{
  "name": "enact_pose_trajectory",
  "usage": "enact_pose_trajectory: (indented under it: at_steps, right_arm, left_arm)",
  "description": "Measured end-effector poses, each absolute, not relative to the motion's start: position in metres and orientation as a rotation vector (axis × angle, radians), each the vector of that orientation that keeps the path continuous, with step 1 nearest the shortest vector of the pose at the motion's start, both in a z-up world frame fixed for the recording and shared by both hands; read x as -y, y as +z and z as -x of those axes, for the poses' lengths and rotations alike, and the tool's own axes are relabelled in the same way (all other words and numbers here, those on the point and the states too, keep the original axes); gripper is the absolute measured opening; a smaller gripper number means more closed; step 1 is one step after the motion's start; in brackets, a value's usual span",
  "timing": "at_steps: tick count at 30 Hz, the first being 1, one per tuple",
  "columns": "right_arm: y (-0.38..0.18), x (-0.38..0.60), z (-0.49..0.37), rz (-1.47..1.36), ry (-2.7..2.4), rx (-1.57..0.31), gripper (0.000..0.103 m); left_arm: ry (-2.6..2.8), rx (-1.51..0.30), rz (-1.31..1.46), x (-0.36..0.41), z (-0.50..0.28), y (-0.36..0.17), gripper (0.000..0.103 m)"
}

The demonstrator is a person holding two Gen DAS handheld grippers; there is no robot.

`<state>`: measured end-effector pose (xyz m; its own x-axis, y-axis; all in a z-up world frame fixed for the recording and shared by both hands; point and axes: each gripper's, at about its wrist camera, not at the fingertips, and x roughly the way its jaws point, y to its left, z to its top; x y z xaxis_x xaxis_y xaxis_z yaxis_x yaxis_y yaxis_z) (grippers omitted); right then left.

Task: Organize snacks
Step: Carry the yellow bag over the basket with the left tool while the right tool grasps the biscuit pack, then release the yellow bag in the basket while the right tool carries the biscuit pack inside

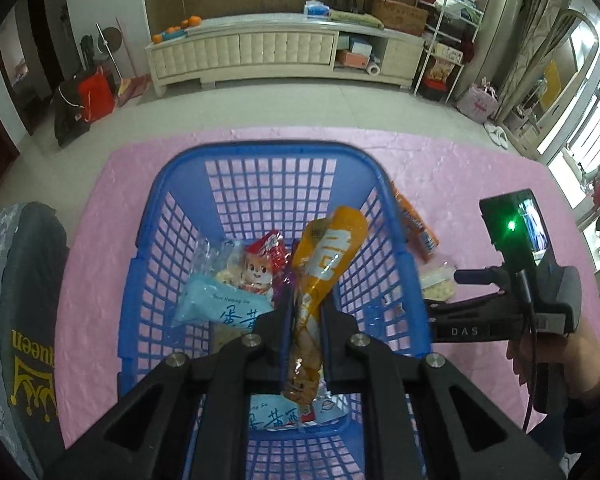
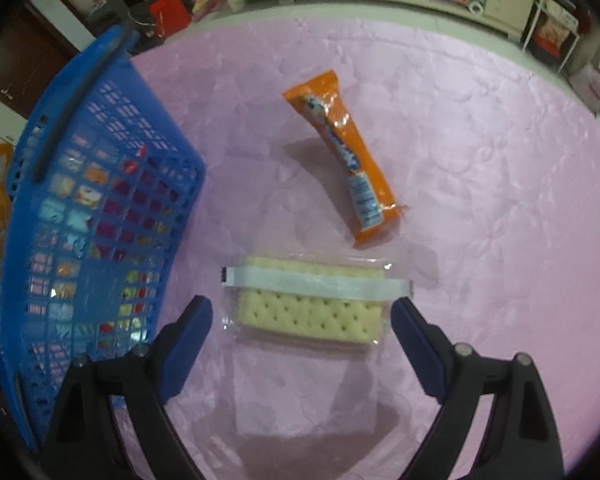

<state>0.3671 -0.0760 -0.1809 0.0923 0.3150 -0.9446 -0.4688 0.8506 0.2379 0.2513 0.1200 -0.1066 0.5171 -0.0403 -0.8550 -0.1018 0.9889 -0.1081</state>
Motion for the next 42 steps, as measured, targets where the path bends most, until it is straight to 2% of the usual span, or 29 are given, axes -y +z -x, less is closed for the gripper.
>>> enact_pose_trajectory:
  at_steps: [8,9,11,12,19,21,23,25,28,31,33,35,37,42]
  right_arm:
    - [-0.194,0.048,-0.374,0.257,0.495,-1.358,0.099]
    - [-0.196,0.046,-0.373,0.271,0.489,-1.356,0.099]
    - [-0.198,0.042,-0.369,0.288,0.484,-1.358,0.099]
    - [-0.2,0.042,-0.369,0.289,0.486,-1.359,0.099]
    - [-0.216,0.038,-0.367,0.407,0.467,-1.397,0.103]
    - [-0.216,0.036,-0.361,0.426,0.471,-1.379,0.1]
    - [-0.214,0.036,-0.356,0.424,0.483,-1.369,0.091]
    - [-0.209,0.04,-0.353,0.431,0.46,-1.351,0.087]
    - [-0.206,0.049,-0.345,0.389,0.459,-1.361,0.085]
    - [-0.195,0.056,-0.332,0.368,0.476,-1.352,0.084]
    - [-0.184,0.057,-0.326,0.362,0.483,-1.334,0.084]
    - [-0.165,0.056,-0.32,0.355,0.49,-1.304,0.084]
    - [-0.151,0.055,-0.313,0.353,0.492,-1.276,0.084]
    - [-0.107,0.062,-0.313,0.328,0.508,-1.207,0.084]
  left_arm:
    - [0.014,-1.054,0.147,-0.124,-0.26,-0.118,0.012]
    - [0.012,-1.054,0.148,-0.125,-0.26,-0.118,0.013]
    - [0.002,-1.049,0.152,-0.127,-0.258,-0.117,0.028]
    - [-0.002,-1.044,0.154,-0.13,-0.258,-0.118,0.03]
    - [-0.029,-1.04,0.148,-0.132,-0.247,-0.118,0.035]
    - [-0.03,-1.044,0.148,-0.132,-0.245,-0.119,0.035]
    - [-0.028,-1.047,0.152,-0.135,-0.241,-0.121,0.035]
    - [-0.024,-1.052,0.154,-0.136,-0.237,-0.121,0.035]
    - [-0.015,-1.051,0.153,-0.138,-0.231,-0.119,0.039]
    - [0.004,-1.048,0.146,-0.142,-0.224,-0.114,0.042]
    - [0.013,-1.04,0.147,-0.144,-0.218,-0.108,0.047]
    - [0.022,-1.025,0.138,-0.146,-0.21,-0.102,0.056]
    - [0.026,-1.005,0.117,-0.145,-0.202,-0.093,0.06]
    - [0.032,-0.976,0.105,-0.146,-0.186,-0.077,0.064]
